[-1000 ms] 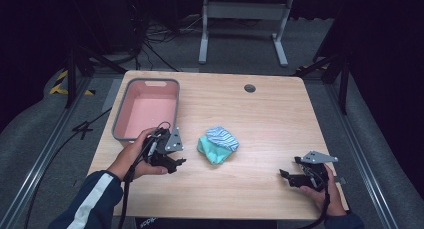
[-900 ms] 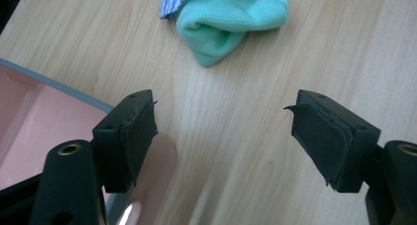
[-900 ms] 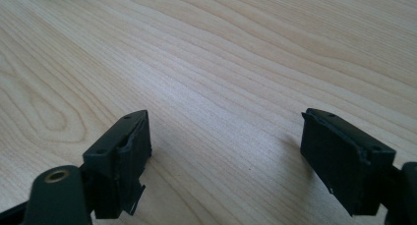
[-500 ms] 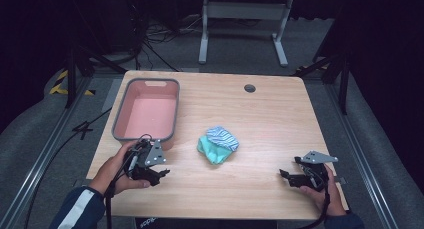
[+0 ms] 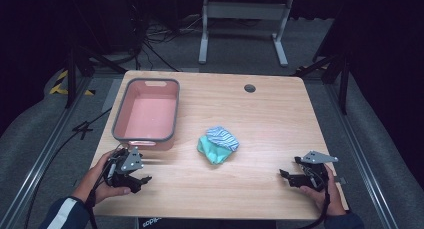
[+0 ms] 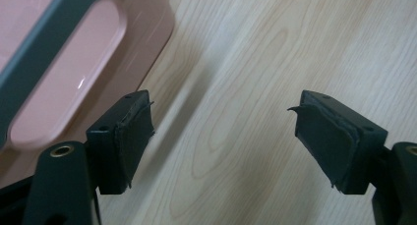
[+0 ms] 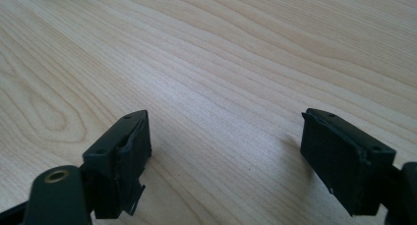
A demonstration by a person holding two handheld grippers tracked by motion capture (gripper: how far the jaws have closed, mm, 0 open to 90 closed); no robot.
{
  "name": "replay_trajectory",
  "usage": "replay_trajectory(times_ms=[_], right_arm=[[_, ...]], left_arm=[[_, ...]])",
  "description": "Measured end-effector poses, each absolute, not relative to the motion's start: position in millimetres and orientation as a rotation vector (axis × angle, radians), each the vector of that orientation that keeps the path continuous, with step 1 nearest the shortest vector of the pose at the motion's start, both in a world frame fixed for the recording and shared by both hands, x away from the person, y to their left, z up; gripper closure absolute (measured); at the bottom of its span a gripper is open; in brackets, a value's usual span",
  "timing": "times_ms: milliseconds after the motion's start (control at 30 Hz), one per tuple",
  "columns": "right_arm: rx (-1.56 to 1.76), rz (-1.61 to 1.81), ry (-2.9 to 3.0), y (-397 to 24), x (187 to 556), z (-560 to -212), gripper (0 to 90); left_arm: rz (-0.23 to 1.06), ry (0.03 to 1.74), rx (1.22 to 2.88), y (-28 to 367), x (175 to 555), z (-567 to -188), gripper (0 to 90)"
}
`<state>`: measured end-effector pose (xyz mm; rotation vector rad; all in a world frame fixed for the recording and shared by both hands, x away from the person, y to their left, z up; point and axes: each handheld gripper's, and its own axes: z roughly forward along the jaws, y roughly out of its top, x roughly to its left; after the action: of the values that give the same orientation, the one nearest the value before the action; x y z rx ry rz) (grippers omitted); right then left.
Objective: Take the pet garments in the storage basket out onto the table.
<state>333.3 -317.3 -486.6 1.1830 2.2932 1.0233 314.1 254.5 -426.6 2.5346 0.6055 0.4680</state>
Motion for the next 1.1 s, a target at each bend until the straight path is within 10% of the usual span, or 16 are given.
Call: replay_trajectory(times_ms=[1100], right_arm=[[1.183,1.023,2.293,-317,333,-487,19.7]], left_arm=[[0.311,0.827,2.253,324,312,-483,15.3]])
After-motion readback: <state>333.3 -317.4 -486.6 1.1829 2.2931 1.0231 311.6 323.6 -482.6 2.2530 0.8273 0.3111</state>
